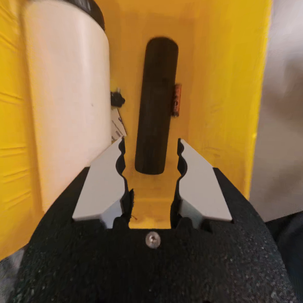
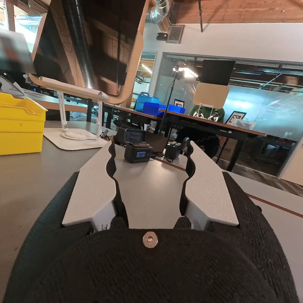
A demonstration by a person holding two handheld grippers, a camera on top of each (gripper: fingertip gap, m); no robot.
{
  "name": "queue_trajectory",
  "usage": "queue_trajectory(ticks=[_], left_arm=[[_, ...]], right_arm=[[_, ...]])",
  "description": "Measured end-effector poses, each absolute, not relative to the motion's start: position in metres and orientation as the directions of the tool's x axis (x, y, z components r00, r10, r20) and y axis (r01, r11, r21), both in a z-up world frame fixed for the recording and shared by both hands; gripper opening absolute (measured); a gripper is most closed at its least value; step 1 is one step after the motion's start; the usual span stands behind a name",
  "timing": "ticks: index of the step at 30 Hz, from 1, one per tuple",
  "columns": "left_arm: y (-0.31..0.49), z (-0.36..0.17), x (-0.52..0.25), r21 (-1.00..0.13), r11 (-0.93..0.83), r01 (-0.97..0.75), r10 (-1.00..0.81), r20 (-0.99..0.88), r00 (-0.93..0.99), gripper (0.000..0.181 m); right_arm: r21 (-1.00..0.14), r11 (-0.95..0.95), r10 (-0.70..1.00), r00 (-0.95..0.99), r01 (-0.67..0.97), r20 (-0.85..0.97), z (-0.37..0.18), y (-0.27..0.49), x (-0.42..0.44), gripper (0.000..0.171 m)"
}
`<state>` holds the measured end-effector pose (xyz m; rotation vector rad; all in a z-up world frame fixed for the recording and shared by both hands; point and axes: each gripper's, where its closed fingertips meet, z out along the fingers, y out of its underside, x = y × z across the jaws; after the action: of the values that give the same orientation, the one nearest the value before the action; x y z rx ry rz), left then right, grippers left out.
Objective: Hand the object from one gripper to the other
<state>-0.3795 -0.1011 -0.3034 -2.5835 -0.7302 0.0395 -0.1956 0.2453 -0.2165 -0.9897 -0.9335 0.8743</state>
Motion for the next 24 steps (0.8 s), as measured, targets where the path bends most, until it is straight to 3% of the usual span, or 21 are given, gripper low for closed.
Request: queue_trajectory(ticks=[5,14,20,24], left_arm=[[-0.096,-0.337,-0.375,-0.337,-0.824,0.456,0.456,0.084,0.886,0.067],[-0.077,-0.341,-0.389,-0.371,-0.854,0.365,0.398,-0.013,0.917,0.07],[-0.074,-0.339,-0.395,-0.405,-0.848,0.342,0.395,-0.051,0.917,0.044],[-0.083,-0.321,-0.415,-0.463,-0.871,0.164,0.344,-0.335,0.877,0.044]], right_arm=[[-0.935,0.313,0.909,0.338,-0.165,0.245,-0.217,0.243,-0.197,0.086],[-0.927,0.345,0.904,0.317,-0.147,0.286,-0.219,0.237,-0.201,0.086],[-0.923,0.358,0.902,0.309,-0.14,0.302,-0.22,0.234,-0.202,0.086],[-0.922,0.36,0.902,0.305,-0.141,0.305,-0.22,0.234,-0.202,0.086]])
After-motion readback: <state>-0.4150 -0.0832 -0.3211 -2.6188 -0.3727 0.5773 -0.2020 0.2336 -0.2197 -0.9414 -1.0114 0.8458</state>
